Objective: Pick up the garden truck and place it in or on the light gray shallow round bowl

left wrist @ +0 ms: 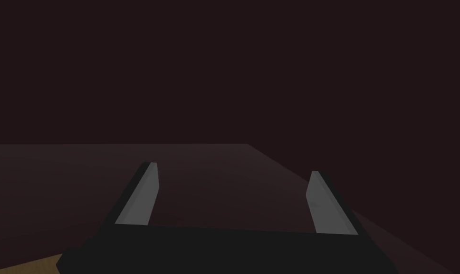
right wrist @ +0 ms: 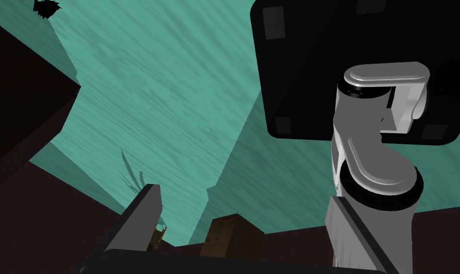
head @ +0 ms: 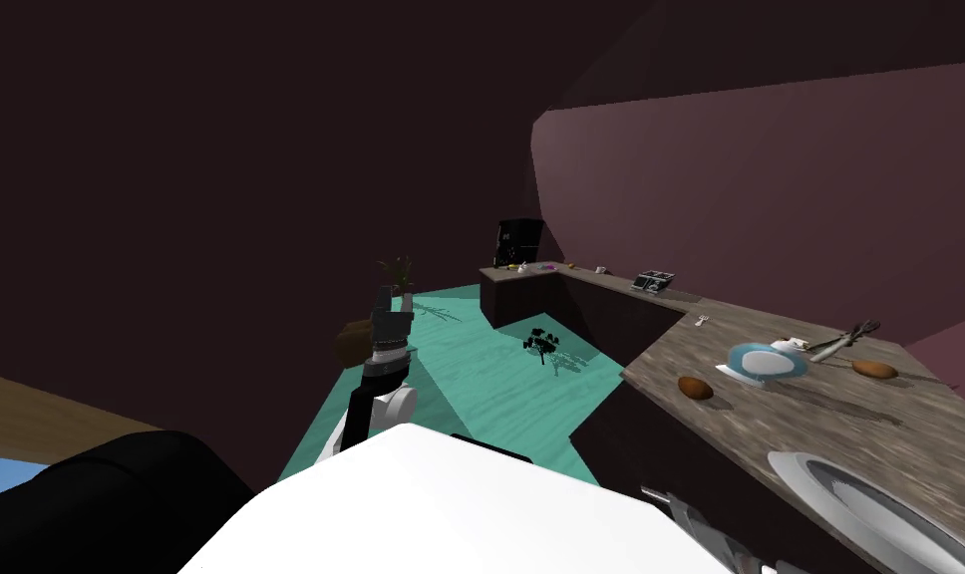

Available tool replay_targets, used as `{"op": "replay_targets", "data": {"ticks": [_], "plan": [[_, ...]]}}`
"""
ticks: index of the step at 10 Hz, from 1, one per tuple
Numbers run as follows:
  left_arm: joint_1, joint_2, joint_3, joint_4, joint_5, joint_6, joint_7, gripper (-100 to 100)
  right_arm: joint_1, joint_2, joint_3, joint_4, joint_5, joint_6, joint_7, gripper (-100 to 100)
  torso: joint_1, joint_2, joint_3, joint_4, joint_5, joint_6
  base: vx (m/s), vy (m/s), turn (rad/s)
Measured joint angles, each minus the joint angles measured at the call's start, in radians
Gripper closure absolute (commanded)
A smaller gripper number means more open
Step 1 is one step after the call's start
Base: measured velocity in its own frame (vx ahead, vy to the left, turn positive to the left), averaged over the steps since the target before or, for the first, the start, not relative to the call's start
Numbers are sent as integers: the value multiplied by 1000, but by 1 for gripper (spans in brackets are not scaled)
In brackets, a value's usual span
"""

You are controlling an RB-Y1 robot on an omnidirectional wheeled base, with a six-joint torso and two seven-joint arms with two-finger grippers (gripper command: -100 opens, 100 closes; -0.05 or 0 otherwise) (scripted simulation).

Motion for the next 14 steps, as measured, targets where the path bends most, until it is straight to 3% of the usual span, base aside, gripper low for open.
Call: {"op": "replay_targets", "data": {"ticks": [4, 5, 6, 7, 10, 11, 12, 13, 14], "plan": [[0, 0, 0, 0, 0, 0, 0, 0, 20, -103, 14, 49, 128, -7, 12, -100, -2, -4, -2, -1, -1, 1, 84, -22, 167], [0, 0, 0, 0, 0, 0, 0, 0, 9, -123, 23, 61, 181, -18, -2, -100, -3, -3, -2, -1, -1, 0, 62, -35, 74], [0, 0, 0, 0, 0, 0, 0, 0, 15, -147, 22, 69, 196, -22, 0, -100, -3, -2, -1, -1, -1, 1, 83, -46, 123], [0, 0, 0, 0, 0, 0, 0, 0, 25, -171, 18, 94, 183, -24, 40, -100, -3, -3, -2, -1, -1, 0, 68, -44, 77], [0, 0, 0, 0, 0, 0, 0, 0, 51, -243, 16, 107, 260, -17, 27, -100, -4, -2, -1, 0, -1, 1, 68, -60, 99], [0, 0, 0, 0, 0, 0, 0, 0, 71, -279, 15, 104, 316, -6, -7, -100, -4, -3, -2, -1, -1, 1, 69, -74, 66], [0, 0, 0, 0, 0, 0, 0, 0, 53, -267, 17, 126, 307, -23, 17, -100, -5, -3, -2, -1, -2, 1, 75, -110, 87], [0, 0, 0, 0, 0, 0, 0, 0, 58, -292, 18, 146, 301, -28, 49, -100, -7, -3, -2, -1, -2, 1, 64, -93, 63], [0, 0, 0, 0, 0, 0, 0, 0, 69, -312, 18, 146, 328, -19, 36, -100, -6, -2, -1, -1, -2, 1, 65, -98, 74]]}}
